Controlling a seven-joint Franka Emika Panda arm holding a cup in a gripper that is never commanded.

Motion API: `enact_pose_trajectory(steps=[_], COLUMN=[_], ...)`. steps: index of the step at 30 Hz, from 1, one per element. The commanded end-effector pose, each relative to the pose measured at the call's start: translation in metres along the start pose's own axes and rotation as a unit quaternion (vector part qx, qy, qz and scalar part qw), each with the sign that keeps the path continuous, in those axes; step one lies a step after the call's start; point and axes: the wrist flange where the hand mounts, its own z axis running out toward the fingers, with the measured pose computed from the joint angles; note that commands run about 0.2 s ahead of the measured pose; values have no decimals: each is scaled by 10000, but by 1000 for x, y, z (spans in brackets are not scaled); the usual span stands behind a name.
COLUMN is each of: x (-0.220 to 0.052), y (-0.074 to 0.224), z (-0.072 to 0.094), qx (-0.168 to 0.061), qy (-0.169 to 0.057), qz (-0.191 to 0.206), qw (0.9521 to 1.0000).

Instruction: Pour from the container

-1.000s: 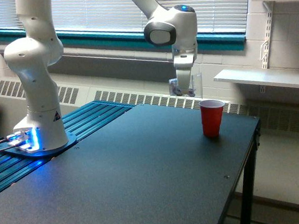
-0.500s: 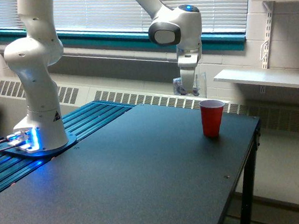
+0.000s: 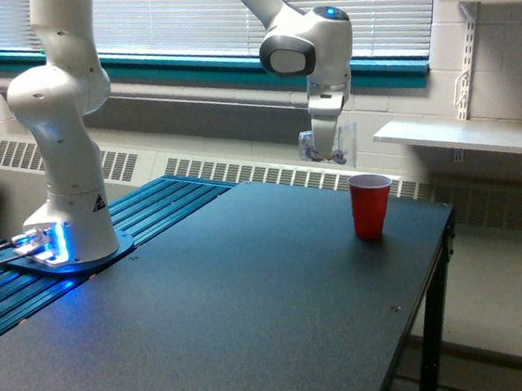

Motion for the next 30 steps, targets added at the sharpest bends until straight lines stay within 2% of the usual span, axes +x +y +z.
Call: enact_pose_trajectory(steps=[1, 13, 20, 30], x=[-9, -4, -3, -5], y=[-9, -19, -19, -20], z=[-10, -16, -17, -25], qx=[100, 264, 269, 301], qy=[0, -38, -103, -315], qz=[247, 405, 556, 778], qw=[9996, 9988, 9980, 9960])
